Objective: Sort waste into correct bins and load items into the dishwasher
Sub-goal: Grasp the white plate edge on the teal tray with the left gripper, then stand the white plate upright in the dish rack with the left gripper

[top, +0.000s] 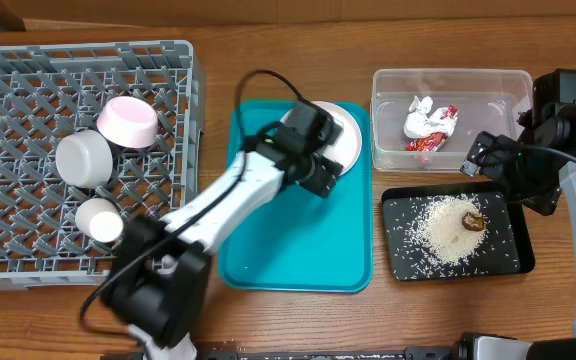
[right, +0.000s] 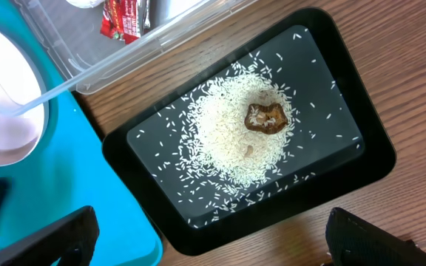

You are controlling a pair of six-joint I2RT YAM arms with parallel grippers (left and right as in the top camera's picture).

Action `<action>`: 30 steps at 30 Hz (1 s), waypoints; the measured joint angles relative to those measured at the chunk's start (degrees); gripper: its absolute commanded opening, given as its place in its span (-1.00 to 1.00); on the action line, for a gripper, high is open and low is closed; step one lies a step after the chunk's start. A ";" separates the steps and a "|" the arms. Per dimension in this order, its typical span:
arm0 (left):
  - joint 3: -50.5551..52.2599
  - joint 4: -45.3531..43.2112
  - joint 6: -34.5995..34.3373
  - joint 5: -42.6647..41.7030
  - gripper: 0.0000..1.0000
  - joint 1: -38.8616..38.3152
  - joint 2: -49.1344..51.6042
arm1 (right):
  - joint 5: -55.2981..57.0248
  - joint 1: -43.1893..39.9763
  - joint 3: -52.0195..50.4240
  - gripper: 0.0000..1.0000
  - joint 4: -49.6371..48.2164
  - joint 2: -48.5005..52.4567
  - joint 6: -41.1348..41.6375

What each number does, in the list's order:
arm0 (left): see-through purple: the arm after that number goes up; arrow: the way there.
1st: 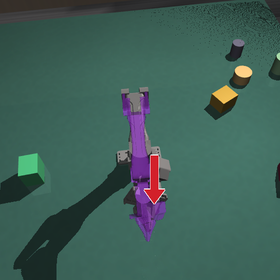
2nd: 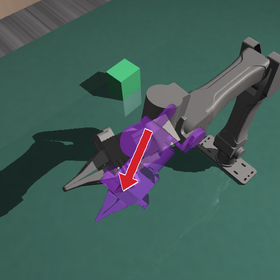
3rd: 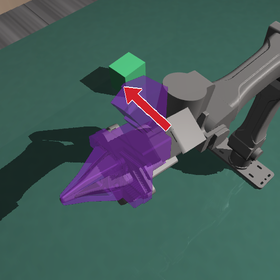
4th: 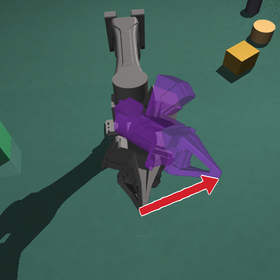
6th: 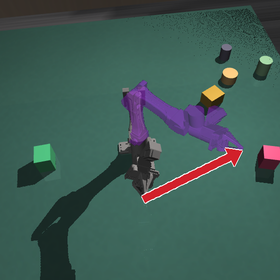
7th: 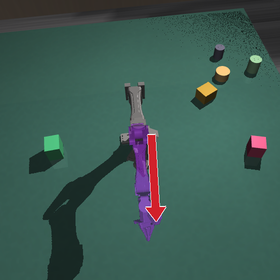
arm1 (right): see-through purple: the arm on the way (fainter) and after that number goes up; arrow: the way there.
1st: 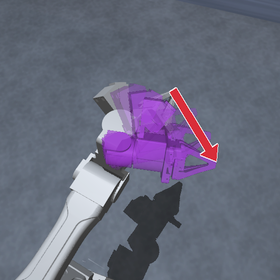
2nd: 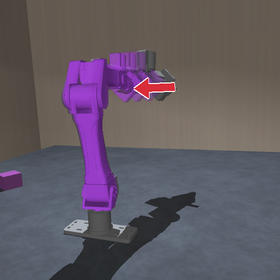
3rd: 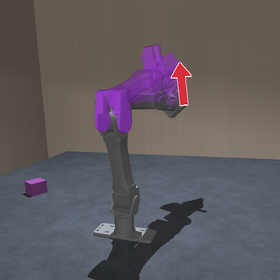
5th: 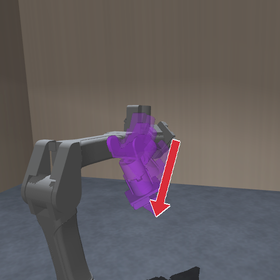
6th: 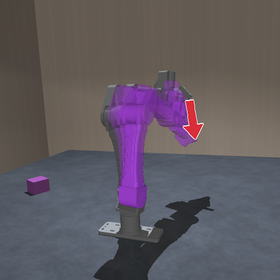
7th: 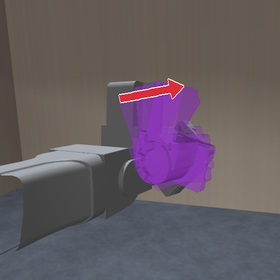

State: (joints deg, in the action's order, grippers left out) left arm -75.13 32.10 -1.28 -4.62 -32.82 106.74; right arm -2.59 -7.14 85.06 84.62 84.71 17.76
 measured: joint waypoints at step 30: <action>-17.31 21.18 -3.96 4.31 -0.92 3.96 -4.76 | 0.00 0.00 0.00 1.00 0.07 0.00 -0.02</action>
State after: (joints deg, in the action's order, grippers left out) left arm -92.44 53.28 -5.23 -0.32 -28.86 101.97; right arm -2.59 -7.14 85.06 84.68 84.71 17.74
